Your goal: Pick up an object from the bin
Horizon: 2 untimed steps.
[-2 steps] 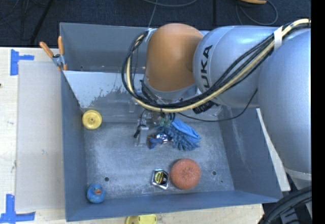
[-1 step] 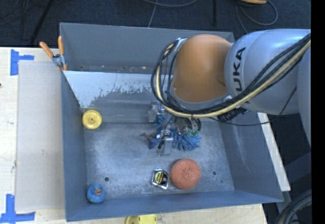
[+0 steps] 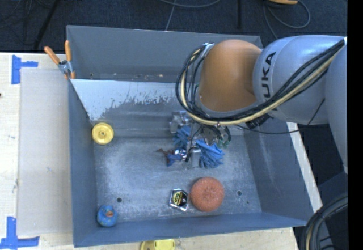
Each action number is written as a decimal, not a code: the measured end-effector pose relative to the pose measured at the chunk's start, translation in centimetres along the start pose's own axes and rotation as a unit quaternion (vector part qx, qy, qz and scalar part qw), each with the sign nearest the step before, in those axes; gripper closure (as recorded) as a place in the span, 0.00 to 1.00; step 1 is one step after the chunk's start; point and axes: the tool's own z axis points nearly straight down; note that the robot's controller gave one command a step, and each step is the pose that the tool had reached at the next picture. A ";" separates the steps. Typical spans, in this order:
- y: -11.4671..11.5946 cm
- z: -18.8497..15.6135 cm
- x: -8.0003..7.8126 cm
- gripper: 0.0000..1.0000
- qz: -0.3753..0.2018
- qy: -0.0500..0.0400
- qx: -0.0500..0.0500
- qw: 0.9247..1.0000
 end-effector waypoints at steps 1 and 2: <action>-1.8 2.4 0.4 0.00 -0.022 0.004 -0.002 1.000; -4.9 3.6 -0.7 0.00 0.031 0.003 -0.002 0.999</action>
Offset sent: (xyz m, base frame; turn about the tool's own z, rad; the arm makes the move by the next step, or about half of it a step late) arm 0.0224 -0.0662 -0.0427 0.1084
